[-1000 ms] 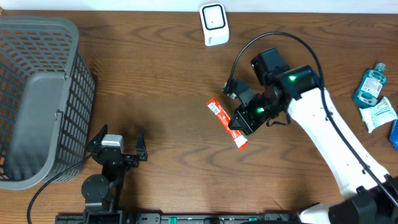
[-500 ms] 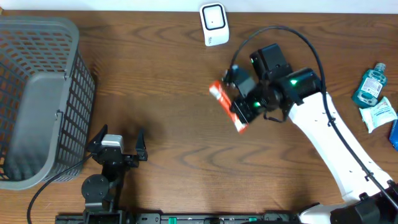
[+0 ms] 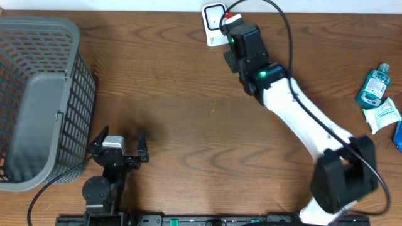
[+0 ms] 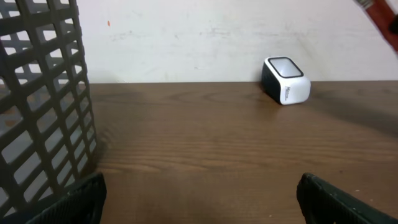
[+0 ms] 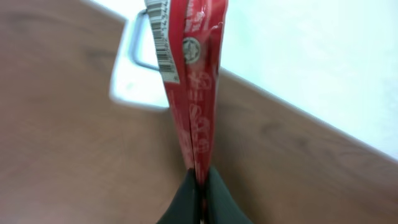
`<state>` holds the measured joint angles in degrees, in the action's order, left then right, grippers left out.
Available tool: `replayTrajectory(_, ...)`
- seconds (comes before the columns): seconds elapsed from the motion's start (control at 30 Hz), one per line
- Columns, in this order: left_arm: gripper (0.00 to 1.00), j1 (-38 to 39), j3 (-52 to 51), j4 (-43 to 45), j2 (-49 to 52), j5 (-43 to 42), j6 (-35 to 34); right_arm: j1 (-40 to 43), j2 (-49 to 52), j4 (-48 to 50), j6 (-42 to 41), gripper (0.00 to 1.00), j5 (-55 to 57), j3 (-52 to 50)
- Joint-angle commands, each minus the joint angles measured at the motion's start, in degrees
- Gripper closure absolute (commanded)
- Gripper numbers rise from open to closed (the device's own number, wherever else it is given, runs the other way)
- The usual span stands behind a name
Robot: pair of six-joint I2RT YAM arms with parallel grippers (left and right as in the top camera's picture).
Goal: Scan the item barcode
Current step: 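Carry the Nescafe stick up to the white scanner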
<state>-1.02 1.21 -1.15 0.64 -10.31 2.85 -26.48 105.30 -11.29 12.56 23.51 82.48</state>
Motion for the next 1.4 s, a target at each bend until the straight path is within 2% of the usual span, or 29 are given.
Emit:
replayTrajectory(0.0,0.02,0.1,-1.0,-1.8,0.0,-0.6,0.3,0.7,4.3,7.5,7.2,0.99,10.2,0.6)
replayTrajectory(0.1,0.02,0.1,-1.0,-1.8,0.0,-0.6,0.3,1.0,9.9,15.3,12.8,0.99,12.7,2.9)
replayTrajectory(0.2,0.02,0.1,-1.0,-1.8,0.0,-0.6,0.3,1.0,16.7,19.1,18.8,0.99,15.7,8.2)
replayTrajectory(0.47,0.02,0.1,-1.0,-1.8,0.0,-0.6,0.3,1.0,32.7,20.5,30.5,0.99,21.7,26.7)
replayTrajectory(0.63,0.02,0.1,-1.0,-1.8,0.0,-0.6,0.3,0.5,39.3,23.6,38.7,0.99,25.8,31.3)
replayTrajectory(0.87,0.02,0.1,-1.0,-1.8,0.0,-0.6,0.3,-1.5,40.1,24.9,37.0,0.99,29.0,31.3)
replayTrajectory(1.07,0.02,0.1,-1.0,-1.8,0.0,-0.6,0.3,-1.3,39.7,24.8,31.3,0.99,36.7,31.8)
replayTrajectory(1.37,0.02,0.1,-1.0,-1.8,0.0,-0.6,0.3,-0.9,37.1,15.0,19.5,0.98,38.5,31.8)
